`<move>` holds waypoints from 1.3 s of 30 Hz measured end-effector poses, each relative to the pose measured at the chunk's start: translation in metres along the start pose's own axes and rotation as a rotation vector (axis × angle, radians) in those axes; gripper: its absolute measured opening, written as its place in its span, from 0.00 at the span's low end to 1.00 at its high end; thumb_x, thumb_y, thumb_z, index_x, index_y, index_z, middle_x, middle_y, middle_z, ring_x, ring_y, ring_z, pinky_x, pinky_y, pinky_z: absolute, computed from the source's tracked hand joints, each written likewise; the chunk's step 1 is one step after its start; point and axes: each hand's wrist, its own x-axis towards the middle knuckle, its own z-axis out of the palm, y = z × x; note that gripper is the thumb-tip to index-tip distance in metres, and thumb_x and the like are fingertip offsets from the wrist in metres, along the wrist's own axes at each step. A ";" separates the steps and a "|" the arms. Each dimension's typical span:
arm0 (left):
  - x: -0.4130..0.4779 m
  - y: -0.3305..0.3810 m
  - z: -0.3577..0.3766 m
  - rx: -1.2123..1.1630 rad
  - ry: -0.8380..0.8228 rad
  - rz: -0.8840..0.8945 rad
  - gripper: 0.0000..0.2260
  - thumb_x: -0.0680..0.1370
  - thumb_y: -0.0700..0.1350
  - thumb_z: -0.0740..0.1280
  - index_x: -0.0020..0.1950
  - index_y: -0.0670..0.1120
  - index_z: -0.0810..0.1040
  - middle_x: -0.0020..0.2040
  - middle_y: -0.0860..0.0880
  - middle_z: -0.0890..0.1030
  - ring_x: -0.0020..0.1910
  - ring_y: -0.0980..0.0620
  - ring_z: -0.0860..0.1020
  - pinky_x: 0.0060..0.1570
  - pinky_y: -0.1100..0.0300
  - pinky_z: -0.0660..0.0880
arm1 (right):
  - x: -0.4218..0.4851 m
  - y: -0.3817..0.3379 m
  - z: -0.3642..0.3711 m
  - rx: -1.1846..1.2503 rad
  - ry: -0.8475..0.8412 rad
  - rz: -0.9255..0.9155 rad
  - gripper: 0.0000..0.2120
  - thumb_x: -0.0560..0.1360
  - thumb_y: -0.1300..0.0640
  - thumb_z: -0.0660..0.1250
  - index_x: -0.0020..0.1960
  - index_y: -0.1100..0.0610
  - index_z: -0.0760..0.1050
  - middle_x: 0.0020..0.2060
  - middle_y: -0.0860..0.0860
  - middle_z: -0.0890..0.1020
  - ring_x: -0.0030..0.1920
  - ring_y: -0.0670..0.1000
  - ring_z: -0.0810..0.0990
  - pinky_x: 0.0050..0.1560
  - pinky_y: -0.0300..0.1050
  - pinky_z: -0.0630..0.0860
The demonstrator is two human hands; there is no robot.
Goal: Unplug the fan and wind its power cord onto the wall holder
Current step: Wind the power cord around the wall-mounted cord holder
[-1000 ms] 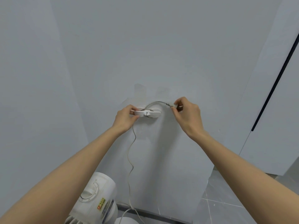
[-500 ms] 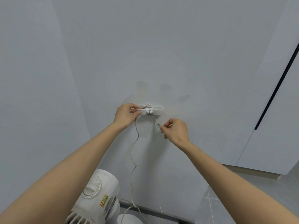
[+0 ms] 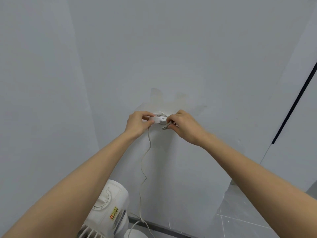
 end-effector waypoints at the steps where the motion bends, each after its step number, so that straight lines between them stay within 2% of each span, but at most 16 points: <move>1: -0.001 0.000 0.001 0.014 -0.003 0.004 0.11 0.72 0.40 0.71 0.54 0.49 0.83 0.44 0.50 0.82 0.41 0.51 0.79 0.53 0.56 0.78 | 0.003 0.002 -0.002 0.016 0.001 0.004 0.10 0.80 0.56 0.62 0.57 0.59 0.77 0.50 0.56 0.81 0.56 0.55 0.73 0.53 0.48 0.71; 3: -0.003 -0.002 0.004 0.014 -0.021 0.022 0.13 0.72 0.39 0.71 0.55 0.49 0.82 0.46 0.51 0.81 0.43 0.50 0.79 0.50 0.62 0.75 | 0.007 0.003 -0.005 0.082 -0.001 0.018 0.09 0.79 0.57 0.62 0.56 0.58 0.77 0.49 0.55 0.81 0.55 0.54 0.74 0.54 0.49 0.72; 6: -0.003 -0.006 0.010 -0.023 -0.043 0.037 0.18 0.69 0.37 0.74 0.57 0.48 0.81 0.50 0.50 0.81 0.43 0.50 0.77 0.43 0.70 0.72 | 0.015 0.006 -0.009 0.233 0.045 0.055 0.05 0.77 0.61 0.65 0.50 0.58 0.79 0.44 0.53 0.82 0.46 0.54 0.78 0.51 0.50 0.75; 9: -0.001 -0.011 0.016 -0.018 -0.046 0.052 0.21 0.65 0.39 0.78 0.57 0.46 0.80 0.54 0.47 0.80 0.43 0.50 0.77 0.42 0.69 0.73 | 0.024 0.005 -0.016 0.336 0.062 0.096 0.05 0.74 0.64 0.67 0.46 0.56 0.80 0.44 0.53 0.84 0.45 0.52 0.80 0.49 0.41 0.74; 11: -0.001 -0.010 0.019 -0.019 -0.022 0.064 0.21 0.63 0.41 0.79 0.55 0.46 0.79 0.53 0.47 0.79 0.44 0.49 0.76 0.44 0.64 0.74 | 0.029 0.005 -0.020 0.396 0.042 0.118 0.06 0.73 0.64 0.68 0.46 0.54 0.79 0.43 0.53 0.84 0.42 0.50 0.80 0.45 0.36 0.73; 13: -0.002 -0.008 0.024 -0.027 0.016 0.064 0.21 0.62 0.43 0.80 0.53 0.47 0.79 0.52 0.48 0.78 0.43 0.50 0.76 0.46 0.60 0.74 | 0.034 0.003 -0.022 0.483 0.038 0.145 0.07 0.72 0.65 0.68 0.45 0.54 0.76 0.40 0.56 0.84 0.38 0.49 0.79 0.43 0.40 0.74; 15: -0.003 -0.007 0.029 -0.046 0.058 0.060 0.19 0.62 0.45 0.80 0.50 0.48 0.78 0.50 0.50 0.78 0.42 0.53 0.75 0.45 0.60 0.73 | 0.040 0.001 -0.022 0.529 0.040 0.167 0.07 0.72 0.67 0.67 0.44 0.56 0.76 0.38 0.58 0.83 0.36 0.51 0.78 0.41 0.45 0.76; 19: -0.001 -0.009 0.036 -0.103 0.126 0.051 0.16 0.62 0.48 0.79 0.46 0.50 0.78 0.47 0.51 0.79 0.42 0.54 0.75 0.43 0.60 0.73 | 0.046 -0.001 -0.020 0.569 0.071 0.206 0.06 0.72 0.68 0.67 0.45 0.59 0.77 0.37 0.56 0.80 0.33 0.48 0.77 0.32 0.36 0.76; 21: 0.000 -0.011 0.037 -0.128 0.129 0.056 0.17 0.62 0.49 0.80 0.47 0.50 0.79 0.48 0.51 0.79 0.44 0.54 0.75 0.45 0.60 0.73 | 0.046 0.001 -0.018 0.589 0.093 0.220 0.05 0.73 0.67 0.67 0.46 0.60 0.77 0.38 0.57 0.80 0.36 0.49 0.77 0.33 0.38 0.78; 25: 0.002 -0.014 0.036 -0.157 0.116 0.058 0.17 0.63 0.49 0.79 0.48 0.50 0.80 0.49 0.50 0.80 0.46 0.54 0.77 0.47 0.60 0.75 | 0.046 0.003 -0.016 0.608 0.117 0.226 0.04 0.73 0.67 0.67 0.47 0.61 0.78 0.38 0.59 0.80 0.39 0.52 0.78 0.39 0.49 0.80; 29: 0.002 -0.011 0.037 -0.168 0.132 0.011 0.14 0.62 0.49 0.80 0.42 0.52 0.78 0.45 0.54 0.81 0.43 0.53 0.78 0.47 0.53 0.77 | 0.042 0.005 -0.015 0.609 0.127 0.222 0.05 0.73 0.67 0.66 0.45 0.59 0.77 0.38 0.59 0.79 0.39 0.53 0.77 0.39 0.52 0.81; 32: 0.001 -0.010 0.037 -0.088 0.137 0.018 0.12 0.63 0.52 0.78 0.40 0.55 0.77 0.41 0.57 0.81 0.42 0.53 0.79 0.46 0.49 0.78 | 0.039 0.008 -0.012 0.624 0.158 0.228 0.06 0.73 0.67 0.66 0.43 0.58 0.77 0.38 0.59 0.79 0.38 0.52 0.77 0.41 0.54 0.80; 36: 0.000 -0.007 0.034 0.065 0.135 0.055 0.12 0.66 0.57 0.74 0.44 0.54 0.77 0.43 0.56 0.81 0.43 0.53 0.79 0.45 0.51 0.78 | 0.038 0.007 -0.008 0.619 0.210 0.239 0.07 0.73 0.67 0.65 0.44 0.56 0.77 0.41 0.63 0.81 0.38 0.53 0.77 0.42 0.55 0.80; 39: 0.001 -0.004 0.031 0.216 0.135 0.076 0.13 0.68 0.60 0.71 0.48 0.55 0.78 0.45 0.56 0.82 0.46 0.51 0.79 0.46 0.54 0.76 | 0.037 0.008 -0.006 0.601 0.256 0.244 0.08 0.72 0.66 0.65 0.43 0.54 0.76 0.37 0.56 0.80 0.37 0.51 0.76 0.43 0.55 0.79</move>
